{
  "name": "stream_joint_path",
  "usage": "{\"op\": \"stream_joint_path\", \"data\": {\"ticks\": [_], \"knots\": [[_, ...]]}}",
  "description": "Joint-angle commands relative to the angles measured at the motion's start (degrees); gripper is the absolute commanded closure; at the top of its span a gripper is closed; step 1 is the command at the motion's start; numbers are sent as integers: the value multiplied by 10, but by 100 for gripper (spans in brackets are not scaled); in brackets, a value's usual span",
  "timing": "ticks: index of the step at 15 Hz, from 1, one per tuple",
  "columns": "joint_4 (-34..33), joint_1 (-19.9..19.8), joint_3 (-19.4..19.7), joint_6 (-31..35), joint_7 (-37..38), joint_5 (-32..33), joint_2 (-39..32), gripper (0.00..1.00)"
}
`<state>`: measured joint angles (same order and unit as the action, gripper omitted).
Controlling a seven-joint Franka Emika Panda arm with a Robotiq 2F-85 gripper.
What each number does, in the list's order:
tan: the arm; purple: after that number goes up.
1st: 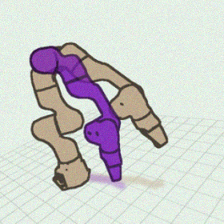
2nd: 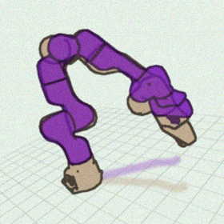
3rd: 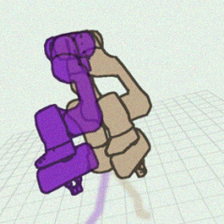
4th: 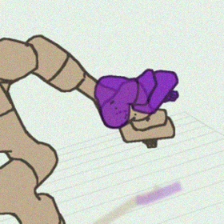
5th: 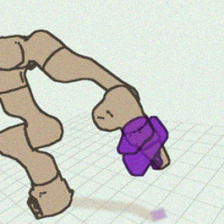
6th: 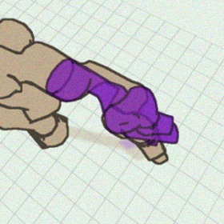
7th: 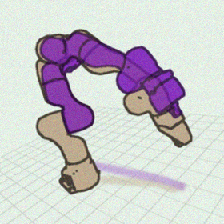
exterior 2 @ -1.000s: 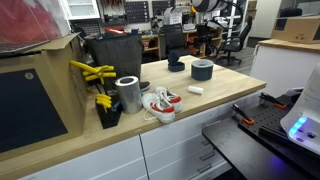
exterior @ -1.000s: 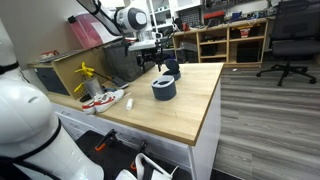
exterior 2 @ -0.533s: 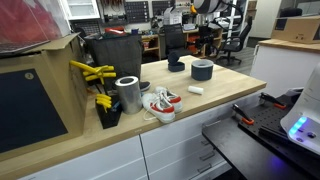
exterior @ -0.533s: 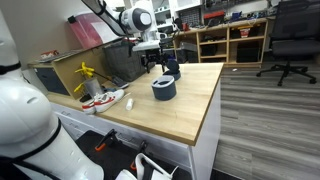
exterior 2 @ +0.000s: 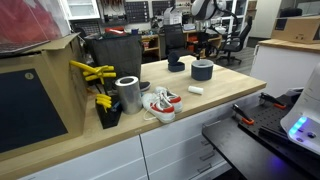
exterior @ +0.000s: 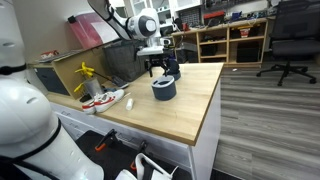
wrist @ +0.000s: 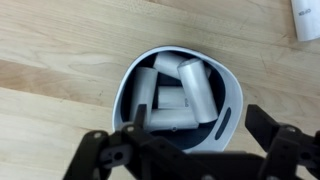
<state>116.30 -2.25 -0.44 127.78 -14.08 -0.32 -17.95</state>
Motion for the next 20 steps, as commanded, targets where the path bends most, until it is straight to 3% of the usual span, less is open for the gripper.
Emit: {"op": "stream_joint_path", "data": {"ticks": [1,20], "knots": [[-40,-4,-5,-18,4,-11,-36,0],[-72,-8,-7,-17,5,-5,-87,0]]}}
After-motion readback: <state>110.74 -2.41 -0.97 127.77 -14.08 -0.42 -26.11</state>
